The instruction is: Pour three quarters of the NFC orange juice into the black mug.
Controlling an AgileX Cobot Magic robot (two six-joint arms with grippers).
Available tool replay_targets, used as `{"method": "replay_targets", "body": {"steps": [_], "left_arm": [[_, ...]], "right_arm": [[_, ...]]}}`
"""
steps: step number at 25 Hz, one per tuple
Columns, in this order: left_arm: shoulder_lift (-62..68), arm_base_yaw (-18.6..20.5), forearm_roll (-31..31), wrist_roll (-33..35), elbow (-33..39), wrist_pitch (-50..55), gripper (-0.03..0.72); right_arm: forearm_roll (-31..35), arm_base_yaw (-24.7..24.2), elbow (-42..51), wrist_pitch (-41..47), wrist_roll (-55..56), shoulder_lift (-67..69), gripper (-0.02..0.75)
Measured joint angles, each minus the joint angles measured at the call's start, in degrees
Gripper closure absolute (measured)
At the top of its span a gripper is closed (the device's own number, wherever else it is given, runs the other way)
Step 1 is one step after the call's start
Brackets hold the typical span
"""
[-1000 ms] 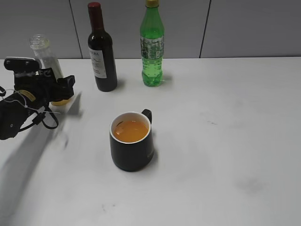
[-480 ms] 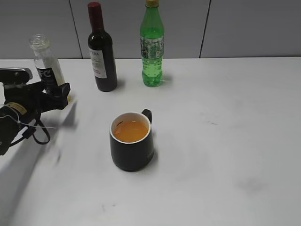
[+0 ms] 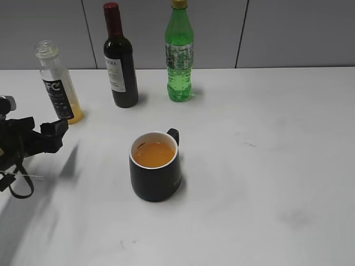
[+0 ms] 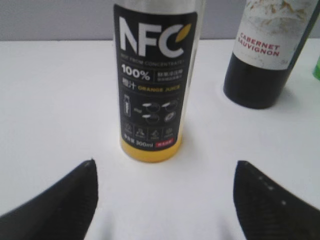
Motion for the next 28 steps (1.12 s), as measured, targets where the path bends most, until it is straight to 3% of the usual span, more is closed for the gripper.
{"method": "replay_targets", "body": {"steps": [14, 24, 28], "left_arm": [[-30.84, 0.00, 0.00, 0.05, 1.25, 56.31, 0.064], [-44.96, 0.00, -2.42, 0.11, -12.66, 103.49, 0.096], [-50.56, 0.00, -4.50, 0.11, -15.52, 115.78, 0.105]], "right_arm": [[0.00, 0.00, 0.00, 0.00, 0.00, 0.00, 0.154], [0.00, 0.00, 0.00, 0.00, 0.00, 0.00, 0.154], [0.00, 0.00, 0.00, 0.00, 0.00, 0.00, 0.154]]}}
